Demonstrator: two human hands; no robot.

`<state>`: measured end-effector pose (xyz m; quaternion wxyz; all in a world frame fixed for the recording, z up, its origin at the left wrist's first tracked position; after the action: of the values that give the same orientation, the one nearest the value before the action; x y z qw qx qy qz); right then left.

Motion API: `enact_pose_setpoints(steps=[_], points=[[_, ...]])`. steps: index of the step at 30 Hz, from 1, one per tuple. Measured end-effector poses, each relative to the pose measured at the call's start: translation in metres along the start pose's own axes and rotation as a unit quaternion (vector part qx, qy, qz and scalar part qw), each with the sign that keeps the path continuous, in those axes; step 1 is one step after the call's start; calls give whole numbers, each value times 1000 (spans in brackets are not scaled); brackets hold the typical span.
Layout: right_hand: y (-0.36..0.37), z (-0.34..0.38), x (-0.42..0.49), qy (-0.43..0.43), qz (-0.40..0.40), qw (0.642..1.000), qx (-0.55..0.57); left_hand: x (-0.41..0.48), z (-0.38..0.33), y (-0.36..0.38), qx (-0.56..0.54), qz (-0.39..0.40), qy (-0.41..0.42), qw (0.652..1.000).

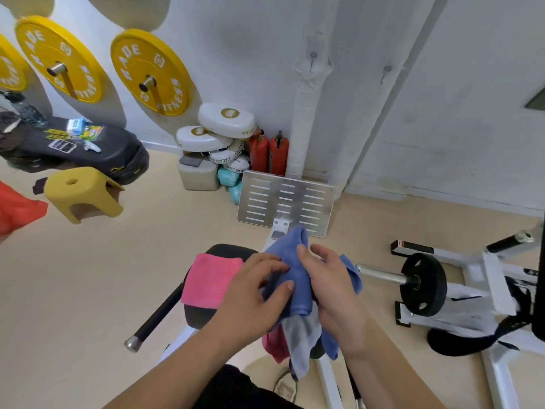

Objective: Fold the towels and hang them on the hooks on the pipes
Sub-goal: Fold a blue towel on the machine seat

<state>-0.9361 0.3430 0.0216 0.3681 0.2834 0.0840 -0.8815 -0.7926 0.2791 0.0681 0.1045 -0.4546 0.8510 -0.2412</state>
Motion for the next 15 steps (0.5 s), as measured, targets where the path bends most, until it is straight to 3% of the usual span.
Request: enact_pose_setpoints(steps=[6, 10, 13, 15], points=[[27, 15, -17, 25, 114, 990, 83, 6, -7, -3, -33, 48, -41, 997], [44, 14, -15, -11, 88, 993, 83, 16, -6, -13, -60, 23, -47, 997], [48, 9, -8, 8, 55, 992, 109, 22, 4, -27, -173, 55, -111, 977], [50, 8, 0, 10, 23, 994, 102, 30, 16, -42, -227, 36, -165, 959]])
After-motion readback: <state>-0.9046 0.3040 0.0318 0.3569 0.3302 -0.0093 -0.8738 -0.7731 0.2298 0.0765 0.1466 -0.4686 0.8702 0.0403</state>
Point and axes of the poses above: each hand's wrist, its own x-axis towards the middle knuckle, its own y-axis out of the palm, z = x × y, the point moved 8 cm from there along x, towards the middle knuckle, and after that the axes turned 3 degrees about -z, right-handed, at the moved point
